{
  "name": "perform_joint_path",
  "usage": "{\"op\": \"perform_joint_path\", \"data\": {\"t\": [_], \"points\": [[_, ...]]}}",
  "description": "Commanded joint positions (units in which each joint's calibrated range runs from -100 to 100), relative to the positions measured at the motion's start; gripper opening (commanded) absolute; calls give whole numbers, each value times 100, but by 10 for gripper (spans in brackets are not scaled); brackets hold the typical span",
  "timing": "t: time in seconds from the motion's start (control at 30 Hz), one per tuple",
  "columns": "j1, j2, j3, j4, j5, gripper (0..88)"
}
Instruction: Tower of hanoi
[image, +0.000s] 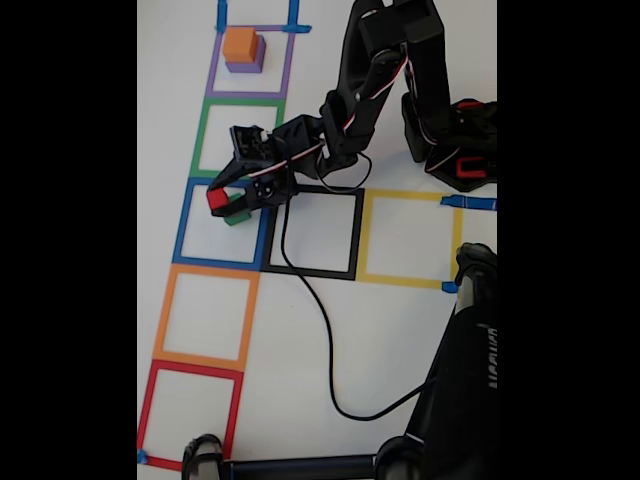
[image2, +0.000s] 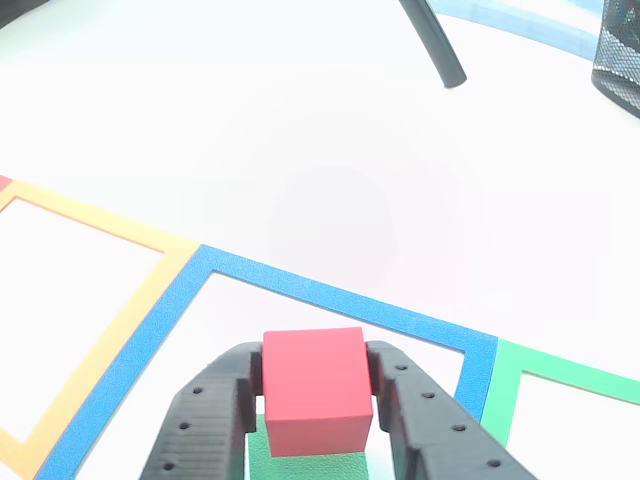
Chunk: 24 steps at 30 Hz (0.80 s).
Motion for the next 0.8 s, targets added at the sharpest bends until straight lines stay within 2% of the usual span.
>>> {"op": "perform_joint_path", "data": {"t": [0.0, 0.77], "points": [[137, -132, 98, -121, 36, 23], [-74, 30, 298, -299, 36, 25]]}}
